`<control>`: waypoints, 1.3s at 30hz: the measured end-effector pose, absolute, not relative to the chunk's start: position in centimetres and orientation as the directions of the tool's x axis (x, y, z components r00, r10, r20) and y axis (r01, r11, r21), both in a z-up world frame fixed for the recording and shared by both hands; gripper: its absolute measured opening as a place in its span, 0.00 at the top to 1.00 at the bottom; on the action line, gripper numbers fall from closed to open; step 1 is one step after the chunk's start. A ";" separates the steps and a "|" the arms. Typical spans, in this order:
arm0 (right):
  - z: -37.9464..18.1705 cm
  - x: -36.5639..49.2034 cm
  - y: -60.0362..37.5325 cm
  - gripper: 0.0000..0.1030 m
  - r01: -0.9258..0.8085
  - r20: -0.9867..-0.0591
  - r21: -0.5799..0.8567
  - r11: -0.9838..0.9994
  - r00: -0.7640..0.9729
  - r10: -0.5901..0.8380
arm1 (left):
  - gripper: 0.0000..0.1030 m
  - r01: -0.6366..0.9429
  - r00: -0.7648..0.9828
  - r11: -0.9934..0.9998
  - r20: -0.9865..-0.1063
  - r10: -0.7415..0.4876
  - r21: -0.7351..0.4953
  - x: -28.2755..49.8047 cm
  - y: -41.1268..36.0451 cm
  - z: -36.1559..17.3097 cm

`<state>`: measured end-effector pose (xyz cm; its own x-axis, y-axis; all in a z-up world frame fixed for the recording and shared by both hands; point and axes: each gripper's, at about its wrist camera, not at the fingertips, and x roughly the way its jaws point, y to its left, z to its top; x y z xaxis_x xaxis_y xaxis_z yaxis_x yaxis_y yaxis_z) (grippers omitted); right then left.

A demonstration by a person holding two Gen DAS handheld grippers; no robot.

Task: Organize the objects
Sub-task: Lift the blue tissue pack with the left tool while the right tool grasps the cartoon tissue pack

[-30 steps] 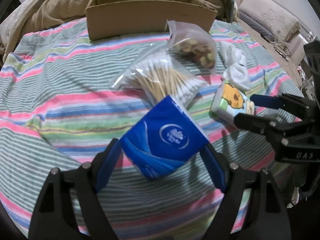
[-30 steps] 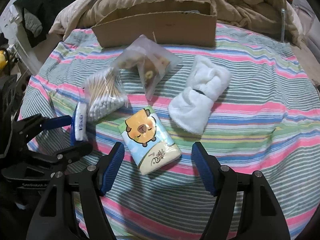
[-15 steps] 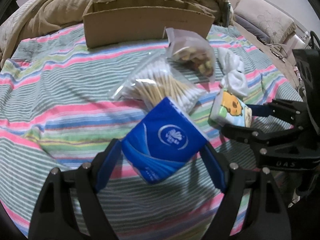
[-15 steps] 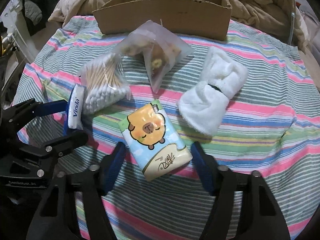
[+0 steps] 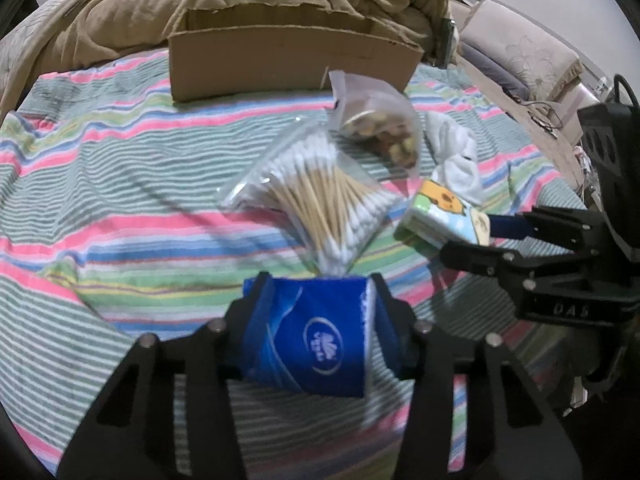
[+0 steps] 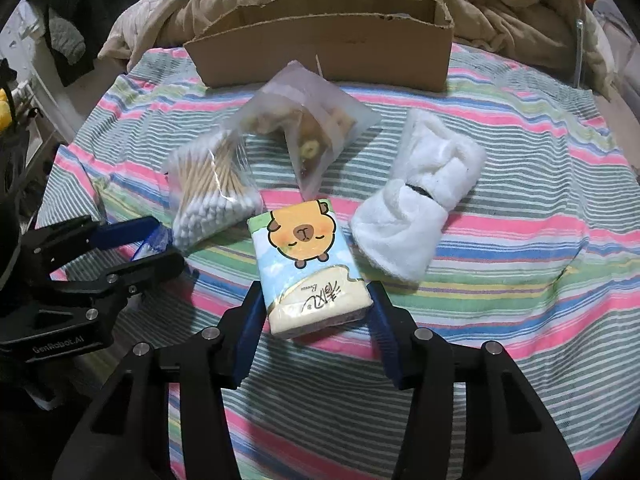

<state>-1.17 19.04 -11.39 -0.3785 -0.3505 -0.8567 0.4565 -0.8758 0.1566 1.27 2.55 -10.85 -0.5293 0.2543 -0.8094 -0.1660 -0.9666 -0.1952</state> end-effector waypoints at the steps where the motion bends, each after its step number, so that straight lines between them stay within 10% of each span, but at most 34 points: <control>1: -11.4 -1.1 19.0 0.49 0.457 -0.856 0.157 -0.875 -0.380 -0.351 | 0.56 -0.166 -0.528 -0.966 -0.810 0.257 -0.198 1.4 2.4 -10.9; 12: -9.9 -1.0 19.5 0.49 0.456 -0.837 0.160 -0.875 -0.407 -0.365 | 0.63 -0.144 -0.541 -0.958 -0.792 0.285 -0.247 2.2 1.3 -10.4; 17: -10.0 -1.1 19.5 0.49 0.454 -0.838 0.166 -0.876 -0.402 -0.368 | 0.26 -0.070 -0.504 -0.975 -0.837 0.216 -0.209 1.7 0.3 -12.0; 23: -10.1 -1.1 19.6 0.49 0.456 -0.838 0.171 -0.874 -0.400 -0.372 | 0.21 -0.091 -0.483 -0.986 -0.860 0.165 -0.138 1.4 1.4 -13.3; 39: -8.3 -1.1 20.0 0.49 0.458 -0.817 0.167 -0.873 -0.431 -0.383 | 0.39 -0.095 -0.521 -0.970 -0.820 0.240 -0.223 1.9 0.5 -11.2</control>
<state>-1.06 20.05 -8.29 -0.4314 -0.3829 -0.8169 0.4581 -0.8730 0.1673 1.91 0.54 -11.16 -0.5206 0.2396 -0.8195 -0.0955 -0.9701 -0.2229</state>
